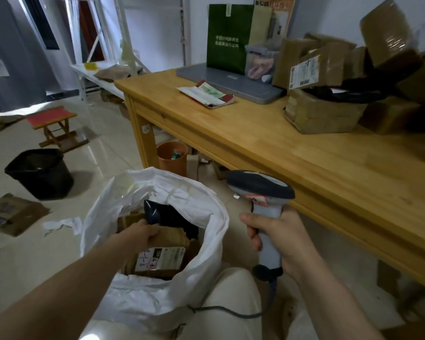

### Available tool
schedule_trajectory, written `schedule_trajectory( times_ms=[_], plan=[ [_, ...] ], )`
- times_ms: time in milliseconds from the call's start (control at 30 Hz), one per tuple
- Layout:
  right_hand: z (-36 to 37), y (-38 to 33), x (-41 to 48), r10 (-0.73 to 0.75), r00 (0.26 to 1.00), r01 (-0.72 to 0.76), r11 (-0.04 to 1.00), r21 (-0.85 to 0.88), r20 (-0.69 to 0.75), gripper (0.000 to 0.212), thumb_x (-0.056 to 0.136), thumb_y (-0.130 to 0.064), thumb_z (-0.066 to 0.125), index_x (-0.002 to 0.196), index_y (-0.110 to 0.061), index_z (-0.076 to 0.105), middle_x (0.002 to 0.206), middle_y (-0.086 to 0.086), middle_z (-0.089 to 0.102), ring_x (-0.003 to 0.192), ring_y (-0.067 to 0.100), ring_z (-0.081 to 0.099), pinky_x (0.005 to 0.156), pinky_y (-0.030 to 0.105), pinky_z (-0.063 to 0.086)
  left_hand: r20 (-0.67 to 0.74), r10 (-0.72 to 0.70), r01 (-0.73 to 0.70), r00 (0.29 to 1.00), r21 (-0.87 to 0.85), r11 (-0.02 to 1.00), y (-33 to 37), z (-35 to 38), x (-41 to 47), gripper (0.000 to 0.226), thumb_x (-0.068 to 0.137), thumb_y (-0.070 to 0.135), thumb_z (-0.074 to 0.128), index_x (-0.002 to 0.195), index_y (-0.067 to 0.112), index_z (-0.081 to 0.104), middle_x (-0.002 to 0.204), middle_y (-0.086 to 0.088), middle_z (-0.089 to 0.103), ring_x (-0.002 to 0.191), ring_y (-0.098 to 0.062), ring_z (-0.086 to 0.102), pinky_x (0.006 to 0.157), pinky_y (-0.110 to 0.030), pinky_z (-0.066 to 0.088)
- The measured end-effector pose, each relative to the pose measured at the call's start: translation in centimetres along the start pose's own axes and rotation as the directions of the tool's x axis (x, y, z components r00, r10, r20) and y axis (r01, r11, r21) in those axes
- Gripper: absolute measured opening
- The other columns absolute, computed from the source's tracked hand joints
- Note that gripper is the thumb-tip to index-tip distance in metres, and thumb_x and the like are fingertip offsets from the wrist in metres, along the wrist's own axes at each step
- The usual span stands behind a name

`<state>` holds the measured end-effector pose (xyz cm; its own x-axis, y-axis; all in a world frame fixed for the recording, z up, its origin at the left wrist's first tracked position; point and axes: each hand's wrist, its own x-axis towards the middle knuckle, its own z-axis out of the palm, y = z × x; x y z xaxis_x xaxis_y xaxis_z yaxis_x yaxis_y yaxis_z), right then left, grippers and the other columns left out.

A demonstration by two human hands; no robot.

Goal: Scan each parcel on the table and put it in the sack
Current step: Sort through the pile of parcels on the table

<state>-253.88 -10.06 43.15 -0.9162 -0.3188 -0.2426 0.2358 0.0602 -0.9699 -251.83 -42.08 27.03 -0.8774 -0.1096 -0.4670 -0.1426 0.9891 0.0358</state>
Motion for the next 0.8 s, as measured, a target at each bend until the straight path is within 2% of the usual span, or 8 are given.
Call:
schedule_trajectory(
  times_ms=[133,200,267,333,433,567,700,800],
  plan=[
    [-1.4,-0.3,0.0,0.002,1.0,-0.002,1.0,0.015,-0.026,0.016,0.077,-0.006,0.073,0.07,-0.005,0.059,0.053,0.007,0.058,0.041,0.015,0.05,0.042,0.026,0.042,0.003,-0.157,0.156,0.988,0.099,0.983,1.3,-1.0,1.3,0.044,0.094,0.03,0.052,0.137,0.027,0.045,0.139,-0.003,0.047,0.129,-0.025,0.044,0.108,-0.04,0.036],
    [-2.4,-1.0,0.0,-0.004,0.998,0.007,0.999,0.048,-0.056,0.017,0.078,-0.004,0.072,0.068,-0.005,0.059,0.053,0.008,0.057,0.041,0.016,0.049,0.042,0.027,0.042,-0.166,-0.165,0.171,0.972,0.023,0.985,3.5,-4.2,1.8,0.041,0.09,0.038,0.054,0.129,0.025,0.051,0.133,-0.002,0.05,0.125,-0.024,0.046,0.104,-0.039,0.037],
    [-3.8,-2.2,0.0,-0.02,0.995,0.03,0.994,0.106,-0.094,0.017,0.078,-0.003,0.071,0.068,-0.004,0.059,0.054,0.009,0.056,0.041,0.017,0.048,0.044,0.028,0.041,-0.431,-0.147,0.098,0.89,-0.133,0.986,6.6,-8.7,2.3,0.037,0.091,0.032,0.055,0.126,0.019,0.058,0.128,-0.006,0.058,0.116,-0.024,0.054,0.096,-0.036,0.044],
    [-5.5,-3.8,0.2,-0.042,0.991,0.067,0.977,0.203,-0.128,0.014,0.079,-0.002,0.07,0.07,-0.005,0.059,0.055,0.009,0.055,0.041,0.017,0.046,0.045,0.028,0.04,-0.666,-0.082,-0.082,0.741,-0.212,0.974,10.3,-13.4,2.8,0.029,0.09,0.028,0.056,0.114,0.015,0.067,0.114,-0.007,0.065,0.105,-0.026,0.059,0.081,-0.035,0.048],
    [-8.5,-6.3,0.9,-0.069,0.981,0.132,0.924,0.36,-0.182,0.009,0.079,-0.002,0.067,0.08,-0.006,0.059,0.057,0.009,0.052,0.04,0.015,0.045,0.041,0.024,0.041,-0.779,-0.014,-0.302,0.626,-0.26,0.917,17.1,-19.7,3.1,0.031,0.091,0.027,0.058,0.119,0.015,0.065,0.115,-0.003,0.063,0.104,-0.023,0.057,0.084,-0.036,0.047],
    [-12.5,-9.0,2.0,-0.104,0.952,0.225,0.876,0.427,-0.288,0.013,0.077,-0.002,0.068,0.084,-0.008,0.058,0.056,0.008,0.052,0.039,0.014,0.045,0.04,0.025,0.041,-0.762,-0.012,-0.415,0.647,-0.365,0.833,25.8,-25.7,5.4,0.043,0.092,0.033,0.059,0.131,0.015,0.057,0.125,-0.003,0.057,0.111,-0.019,0.054,0.088,-0.032,0.045],
    [-15.8,-10.3,2.7,-0.129,0.943,0.255,0.872,0.418,-0.306,0.013,0.076,-0.003,0.068,0.083,-0.007,0.058,0.055,0.008,0.051,0.038,0.014,0.044,0.04,0.026,0.041,-0.653,0.014,-0.44,0.758,-0.495,0.75,31.2,-29.6,10.0,0.07,0.083,0.037,0.07,0.141,0.01,0.043,0.139,-0.009,0.048,0.123,-0.026,0.048,0.092,-0.035,0.043],
    [-17.6,-10.5,3.4,-0.135,0.945,0.256,0.872,0.418,-0.297,0.021,0.064,-0.007,0.072,0.08,-0.006,0.059,0.055,0.009,0.051,0.039,0.015,0.044,0.042,0.025,0.04,-0.666,0.048,-0.423,0.745,-0.416,0.805,33.4,-32.1,13.5,0.076,0.084,0.032,0.067,0.148,0.013,0.031,0.148,-0.014,0.035,0.136,-0.032,0.032,0.108,-0.041,0.033]
  ],
)
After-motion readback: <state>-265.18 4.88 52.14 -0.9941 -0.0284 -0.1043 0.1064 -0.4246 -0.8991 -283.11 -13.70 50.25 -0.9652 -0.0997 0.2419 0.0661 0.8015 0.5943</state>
